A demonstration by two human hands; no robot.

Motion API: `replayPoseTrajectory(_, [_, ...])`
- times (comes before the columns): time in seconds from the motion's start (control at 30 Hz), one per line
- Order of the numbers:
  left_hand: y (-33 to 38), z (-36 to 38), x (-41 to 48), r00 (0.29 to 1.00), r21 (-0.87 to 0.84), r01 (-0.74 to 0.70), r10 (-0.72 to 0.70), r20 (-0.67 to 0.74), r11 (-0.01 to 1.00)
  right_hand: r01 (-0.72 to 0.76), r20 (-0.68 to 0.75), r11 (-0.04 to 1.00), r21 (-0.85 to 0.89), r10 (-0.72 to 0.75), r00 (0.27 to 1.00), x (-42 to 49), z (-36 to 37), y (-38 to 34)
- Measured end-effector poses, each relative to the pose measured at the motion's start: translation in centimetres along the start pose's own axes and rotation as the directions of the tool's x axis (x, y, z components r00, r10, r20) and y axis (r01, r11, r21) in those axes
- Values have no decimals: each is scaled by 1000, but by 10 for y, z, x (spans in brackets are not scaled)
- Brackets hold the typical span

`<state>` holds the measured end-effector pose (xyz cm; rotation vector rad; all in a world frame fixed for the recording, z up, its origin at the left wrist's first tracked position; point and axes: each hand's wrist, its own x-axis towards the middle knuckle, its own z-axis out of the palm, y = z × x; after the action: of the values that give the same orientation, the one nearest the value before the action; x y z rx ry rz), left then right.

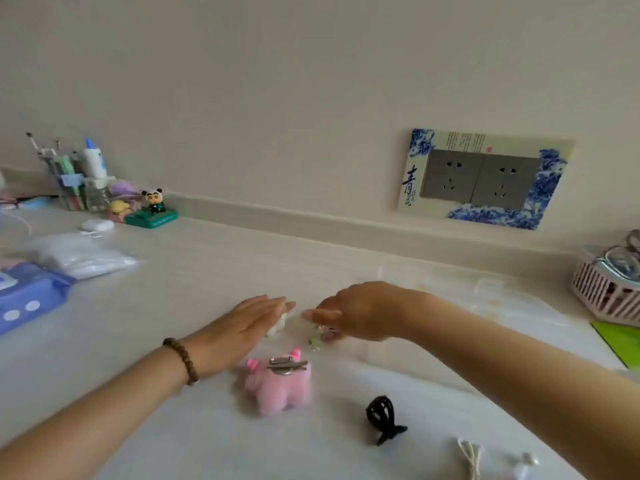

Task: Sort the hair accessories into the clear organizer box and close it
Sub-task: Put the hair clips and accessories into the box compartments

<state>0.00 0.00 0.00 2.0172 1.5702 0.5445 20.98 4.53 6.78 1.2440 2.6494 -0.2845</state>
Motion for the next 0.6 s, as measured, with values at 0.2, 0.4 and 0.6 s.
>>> replayPoseTrajectory(0.2, [18,13,-39,1000,37,22,-22,10,999,-86,12,990,-115,88,996,-22,15,-37])
replayPoseTrajectory(0.4, [33,24,-77,997,23,-81,81,6,996,-46,55,987,151,38,998,-71,37,-61])
replayPoseTrajectory(0.6, [47,47,-88,984,57,-178,176,39,982,26,-171,978,208,11,985,-131,69,-49])
